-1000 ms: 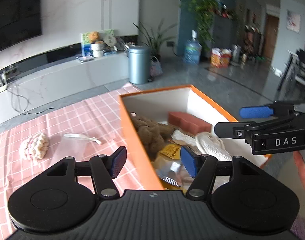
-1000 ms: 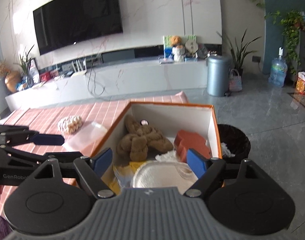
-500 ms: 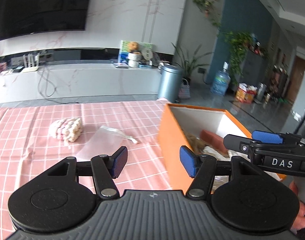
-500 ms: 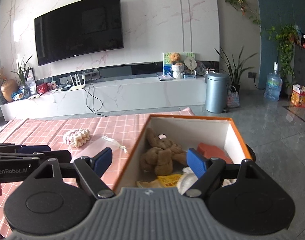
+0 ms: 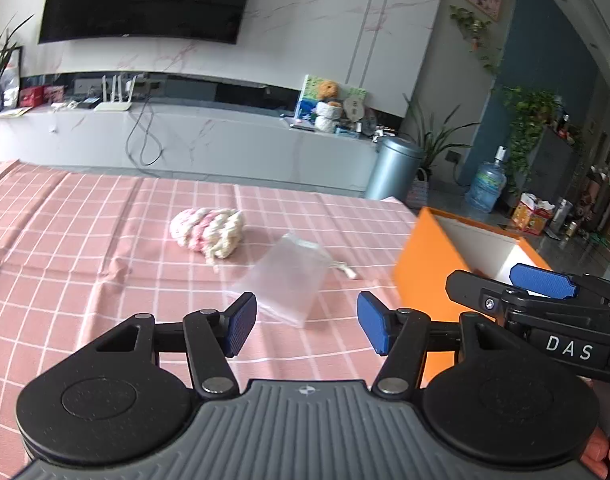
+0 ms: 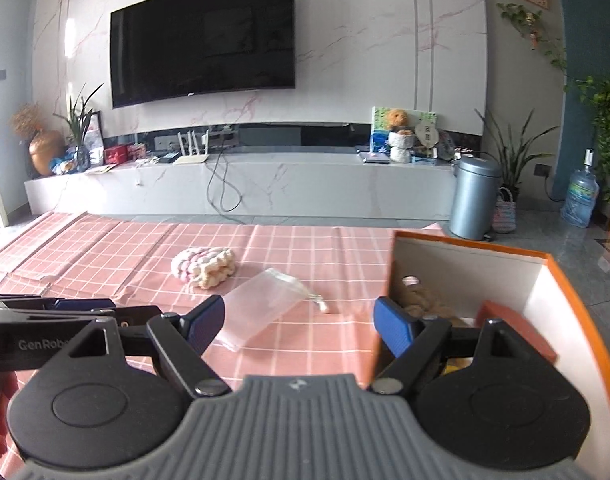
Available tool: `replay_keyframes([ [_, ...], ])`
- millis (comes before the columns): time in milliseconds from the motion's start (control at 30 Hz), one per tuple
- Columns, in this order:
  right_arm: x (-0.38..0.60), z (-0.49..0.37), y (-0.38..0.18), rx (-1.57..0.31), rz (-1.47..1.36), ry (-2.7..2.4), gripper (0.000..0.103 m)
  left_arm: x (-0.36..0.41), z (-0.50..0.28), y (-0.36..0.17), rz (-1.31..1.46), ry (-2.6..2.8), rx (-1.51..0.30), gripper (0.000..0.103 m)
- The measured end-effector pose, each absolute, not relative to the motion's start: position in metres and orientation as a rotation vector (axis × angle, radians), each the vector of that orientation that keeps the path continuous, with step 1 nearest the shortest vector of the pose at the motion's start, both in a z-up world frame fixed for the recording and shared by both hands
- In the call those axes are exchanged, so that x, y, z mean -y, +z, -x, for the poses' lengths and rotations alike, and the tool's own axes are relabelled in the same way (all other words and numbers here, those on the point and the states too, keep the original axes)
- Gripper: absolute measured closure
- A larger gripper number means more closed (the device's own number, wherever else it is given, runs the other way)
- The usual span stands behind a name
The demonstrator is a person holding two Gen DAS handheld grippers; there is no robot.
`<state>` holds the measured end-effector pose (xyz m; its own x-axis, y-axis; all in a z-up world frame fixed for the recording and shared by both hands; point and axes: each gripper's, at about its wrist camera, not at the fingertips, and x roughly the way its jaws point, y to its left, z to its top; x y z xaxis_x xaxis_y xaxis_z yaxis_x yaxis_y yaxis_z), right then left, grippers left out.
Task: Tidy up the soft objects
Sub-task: 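Move both open tools back over the crocheted pouch and mesh bag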
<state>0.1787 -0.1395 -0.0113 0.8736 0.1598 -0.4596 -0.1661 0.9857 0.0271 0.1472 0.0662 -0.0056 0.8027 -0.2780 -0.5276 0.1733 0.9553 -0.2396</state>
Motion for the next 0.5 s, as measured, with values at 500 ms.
replay_keyframes([
  [500,0.082,-0.251,-0.053,-0.648,-0.040,0.127,0.006,-0.110,-0.193,-0.035,0.154,-0.169,-0.663,0.040],
])
